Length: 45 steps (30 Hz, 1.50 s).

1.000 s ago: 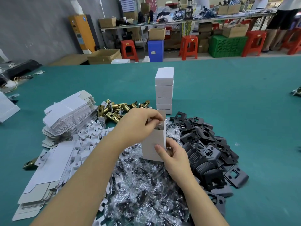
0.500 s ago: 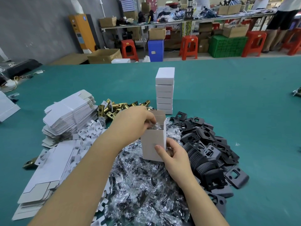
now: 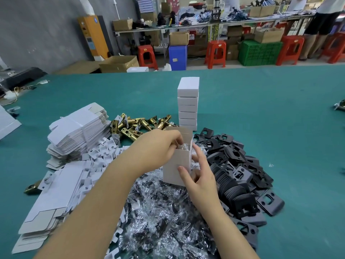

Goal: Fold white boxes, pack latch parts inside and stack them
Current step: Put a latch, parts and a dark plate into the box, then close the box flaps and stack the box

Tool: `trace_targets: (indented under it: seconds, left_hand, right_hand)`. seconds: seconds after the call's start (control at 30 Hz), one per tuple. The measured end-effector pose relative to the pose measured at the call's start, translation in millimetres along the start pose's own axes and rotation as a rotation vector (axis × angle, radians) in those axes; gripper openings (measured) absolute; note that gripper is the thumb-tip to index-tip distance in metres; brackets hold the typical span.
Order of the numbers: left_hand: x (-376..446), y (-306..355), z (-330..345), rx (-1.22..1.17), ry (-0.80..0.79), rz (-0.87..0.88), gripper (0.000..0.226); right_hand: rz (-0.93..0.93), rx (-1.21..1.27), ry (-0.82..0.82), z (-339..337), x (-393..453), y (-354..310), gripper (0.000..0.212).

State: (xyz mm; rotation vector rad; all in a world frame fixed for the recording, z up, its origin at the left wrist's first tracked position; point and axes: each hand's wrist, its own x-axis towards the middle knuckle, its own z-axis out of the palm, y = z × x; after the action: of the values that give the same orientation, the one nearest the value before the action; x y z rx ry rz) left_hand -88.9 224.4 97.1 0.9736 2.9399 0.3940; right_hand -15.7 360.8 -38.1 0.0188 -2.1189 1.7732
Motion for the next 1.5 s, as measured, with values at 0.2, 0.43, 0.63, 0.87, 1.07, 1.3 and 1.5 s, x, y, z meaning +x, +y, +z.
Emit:
trace_targets:
  seconds: [0.2,0.43,0.63,0.87,1.07,1.3,1.5]
  left_hand:
    - [-5.9,-4.2,5.3,-0.022,0.06,0.05,0.025]
    - [-18.5,-6.3,11.9,-0.105,0.115,0.098,0.034]
    - [-24.5,-15.4,26.7,-0.433,0.553,-0.024,0.023]
    - [-14.4,-21.3,51.3,-1.237,0.257,-0.372,0.025]
    - [-16.8,-23.3,60.9,-1.363,0.222,-0.259,0.026]
    - [-20.8,-19.6,75.1,-1.42,0.351,-0.234,0.026]
    - [-25.7,-17.4,80.2,-1.365,0.379,-0.201,0.02]
  right_hand:
    - [-0.206,-0.225,0.068,1.9,-3.3,1.5,0.064]
    - [-0.247,-0.291,0.077,-0.1,-1.6,5.0,0.045]
    - [-0.202,-0.278,0.07,-0.9,-2.3,3.5,0.04]
    - [-0.161,-0.25,0.052,-1.4,-3.3,3.1,0.041]
    - [-0.154,-0.234,0.034,-2.3,-3.5,3.6,0.043]
    - [-0.173,-0.228,0.04,-3.2,-3.0,6.0,0.045]
    - [-0.158,-0.207,0.047,-2.1,-2.9,4.6,0.049]
